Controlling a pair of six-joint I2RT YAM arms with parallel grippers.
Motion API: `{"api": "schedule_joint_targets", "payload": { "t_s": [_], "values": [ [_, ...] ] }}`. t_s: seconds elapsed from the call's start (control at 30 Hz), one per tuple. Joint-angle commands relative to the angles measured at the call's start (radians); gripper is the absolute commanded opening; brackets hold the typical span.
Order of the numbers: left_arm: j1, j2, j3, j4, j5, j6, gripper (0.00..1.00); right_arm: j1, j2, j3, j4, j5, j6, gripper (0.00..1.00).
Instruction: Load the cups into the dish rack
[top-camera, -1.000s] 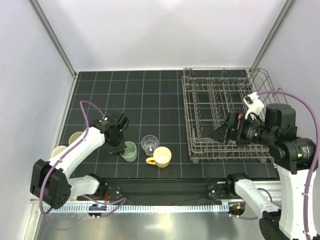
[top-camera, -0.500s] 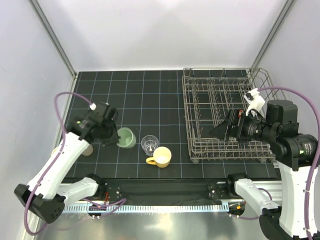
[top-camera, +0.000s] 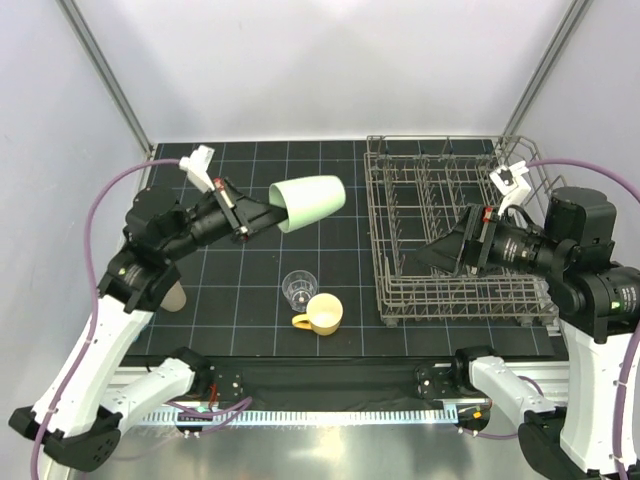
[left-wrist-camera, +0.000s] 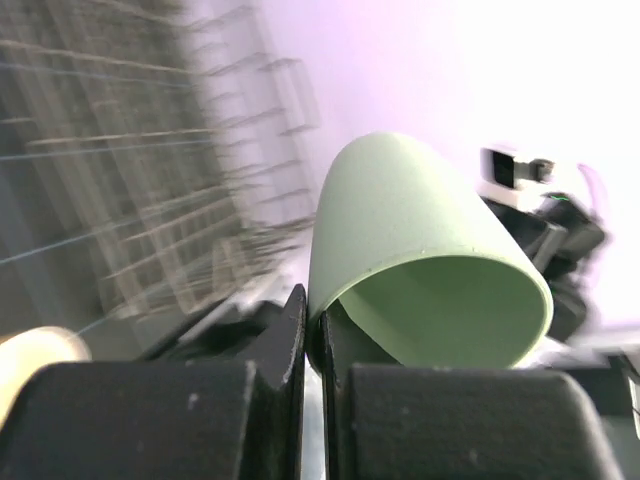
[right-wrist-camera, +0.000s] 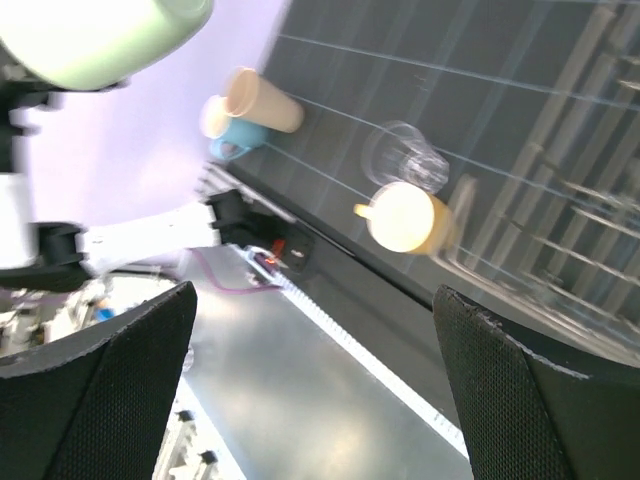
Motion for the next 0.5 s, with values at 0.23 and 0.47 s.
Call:
{"api": "schedule_joint_targets", "payload": {
  "t_s": [0.23, 0.47],
  "values": [
    [-0.003, 0.112, -0.083, 0.866, 0.351, -0.421, 0.00, -0.002, -0.007, -0.104, 0.660, -0.293, 0.473, 1.00],
    [-0.009, 0.158, -0.042, 0.893, 0.410, -0.445, 0.00, 0.032, 0.086, -0.061, 0.829, -0.299, 0.537, 1.00]
  ]
}}
